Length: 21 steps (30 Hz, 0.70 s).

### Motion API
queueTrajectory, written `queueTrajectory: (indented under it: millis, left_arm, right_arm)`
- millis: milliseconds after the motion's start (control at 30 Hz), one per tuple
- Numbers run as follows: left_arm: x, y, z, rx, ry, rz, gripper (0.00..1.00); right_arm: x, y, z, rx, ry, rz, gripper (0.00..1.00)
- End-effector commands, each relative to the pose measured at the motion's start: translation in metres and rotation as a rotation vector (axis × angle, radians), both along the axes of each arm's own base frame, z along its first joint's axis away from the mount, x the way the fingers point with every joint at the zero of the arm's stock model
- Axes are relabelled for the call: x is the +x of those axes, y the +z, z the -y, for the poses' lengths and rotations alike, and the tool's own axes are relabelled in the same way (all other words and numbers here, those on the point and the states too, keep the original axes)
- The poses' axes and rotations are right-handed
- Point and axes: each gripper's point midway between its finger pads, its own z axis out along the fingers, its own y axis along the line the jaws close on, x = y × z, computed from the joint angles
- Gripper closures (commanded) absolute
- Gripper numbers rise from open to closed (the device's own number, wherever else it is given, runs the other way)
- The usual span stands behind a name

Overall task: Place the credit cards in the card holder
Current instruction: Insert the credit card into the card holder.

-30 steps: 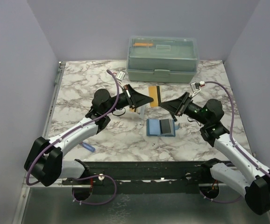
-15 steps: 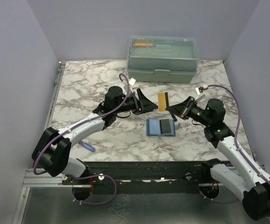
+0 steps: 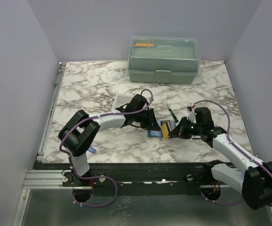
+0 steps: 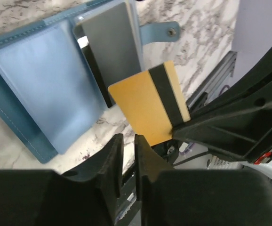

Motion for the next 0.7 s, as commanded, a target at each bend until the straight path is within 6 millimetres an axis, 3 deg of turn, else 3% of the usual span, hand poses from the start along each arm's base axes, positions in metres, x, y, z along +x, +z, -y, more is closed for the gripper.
queueTrajectory:
  millis: [0,233,667]
  left_arm:
    - [0.013,-0.024,0.003,0.084,-0.014,0.027,0.83]
    - [0.014,-0.066,-0.014,0.234,0.002,-0.005,0.92]
    - [0.008,-0.090,-0.036,0.343,0.027,-0.017,1.00]
  right_arm:
    - [-0.003,-0.023,0.000,0.006,0.012,-0.026,1.00]
    - [-0.001,-0.041,0.003,-0.010,0.025,-0.048,1.00]
    - [0.009,-0.051,0.008,-0.064,0.003,-0.068,1.00]
